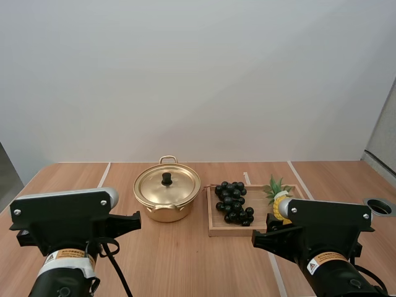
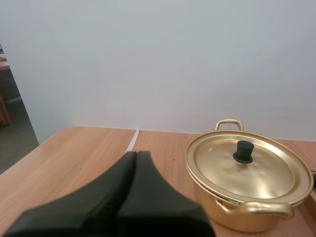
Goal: Open the pot, put the pineapple inside, and close it
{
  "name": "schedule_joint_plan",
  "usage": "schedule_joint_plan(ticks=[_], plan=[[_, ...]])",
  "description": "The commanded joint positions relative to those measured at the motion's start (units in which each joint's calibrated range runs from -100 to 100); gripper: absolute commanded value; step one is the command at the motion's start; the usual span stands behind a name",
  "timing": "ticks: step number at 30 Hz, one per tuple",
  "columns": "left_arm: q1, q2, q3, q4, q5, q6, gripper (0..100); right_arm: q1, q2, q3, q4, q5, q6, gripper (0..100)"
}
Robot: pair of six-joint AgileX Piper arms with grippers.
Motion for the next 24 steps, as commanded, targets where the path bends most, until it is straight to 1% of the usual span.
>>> schedule_joint_plan(ticks=[1,4,5,6,7,8,9,10,12,13,15,18,21,24], plan=[[-0.02,-0.4,-0.9,-0.7,-1.9,0.2,0,-0.2,-0.4,0.0,-0.2,-0.4,0.2,100],[-0.02,-0.4,-1.6,-1.0,-1.9,0.2,0,-0.2,-0.4,0.0,-0.2,-0.4,0.2,100],[-0.02,-0.4,-1.6,-1.0,-1.9,0.2,3,-0.2,-0.4,0.0,-0.2,-0.6,0.2,100],[-0.13,-0.4,-1.8,-1.0,-1.9,0.8,11,-0.2,-0.4,0.0,-0.2,-0.6,0.2,100],[-0.12,-0.4,-1.9,-1.0,-1.9,1.4,25,-0.2,-0.4,0.0,-0.2,-0.5,0.2,100],[-0.22,-0.4,-2.1,-1.0,-1.9,2.1,48,-0.2,-0.4,0.0,-0.2,-0.5,0.2,100],[-0.22,-0.4,-2.3,-1.0,-1.9,3.3,73,-0.2,-0.4,0.0,-0.2,-0.5,0.2,100],[-0.22,-0.4,-2.6,-1.0,-1.2,4.5,100,-0.2,-0.4,0.0,-0.2,-0.5,0.2,100],[-0.22,-0.4,-2.9,-2.0,0.4,2.7,100,-0.2,-0.4,0.0,-0.2,-0.5,0.2,100],[-0.22,-0.4,-3.0,-3.8,0.4,1.1,100,-0.2,-0.4,0.0,-0.2,-0.5,0.2,100],[-0.22,-0.4,-3.0,-8.1,-0.2,1.0,100,-0.2,-0.4,0.0,-0.2,-0.5,0.2,100],[-0.22,-0.4,-3.0,-8.2,1.3,2.0,100,-0.2,-0.4,0.0,-0.2,-0.5,0.2,100],[-0.22,-0.4,-3.0,-8.2,4.2,4.7,100,-0.2,-0.4,0.0,-0.2,-0.5,0.2,100],[-0.22,-0.4,-3.0,-8.2,4.7,6.9,100,-0.2,-0.4,0.0,-0.2,-0.5,0.2,100]])
